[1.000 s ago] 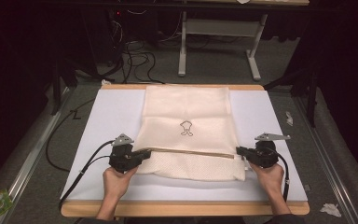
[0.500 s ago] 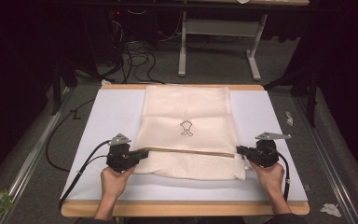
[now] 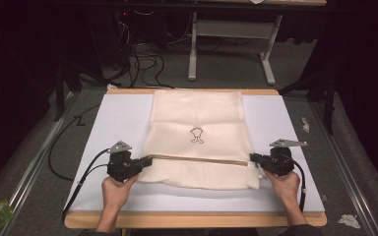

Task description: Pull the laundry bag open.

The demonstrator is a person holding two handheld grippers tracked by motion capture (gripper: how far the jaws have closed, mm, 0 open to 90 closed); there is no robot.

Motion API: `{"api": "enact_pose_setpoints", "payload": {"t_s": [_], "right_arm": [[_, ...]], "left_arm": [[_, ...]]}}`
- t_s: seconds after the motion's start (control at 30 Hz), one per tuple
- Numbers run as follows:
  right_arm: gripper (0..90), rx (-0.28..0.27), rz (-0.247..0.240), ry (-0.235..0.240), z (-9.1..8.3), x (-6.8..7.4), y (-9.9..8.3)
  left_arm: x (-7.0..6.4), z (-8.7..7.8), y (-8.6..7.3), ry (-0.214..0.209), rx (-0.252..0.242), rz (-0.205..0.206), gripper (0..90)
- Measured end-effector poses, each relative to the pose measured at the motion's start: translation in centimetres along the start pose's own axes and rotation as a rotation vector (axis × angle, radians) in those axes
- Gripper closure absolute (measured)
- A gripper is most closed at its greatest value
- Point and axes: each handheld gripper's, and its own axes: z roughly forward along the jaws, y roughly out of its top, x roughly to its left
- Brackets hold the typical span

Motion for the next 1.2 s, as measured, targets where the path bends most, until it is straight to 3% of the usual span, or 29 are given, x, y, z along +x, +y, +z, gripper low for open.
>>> {"api": "enact_pose_setpoints", "payload": {"t_s": [1.2], "right_arm": [[88.8, -0.011, -0.011, -0.02, -0.4, -0.4, 0.6]], "left_arm": [[1.2, -1.2, 0.2, 0.019, -0.024, -0.027, 87.1]]}}
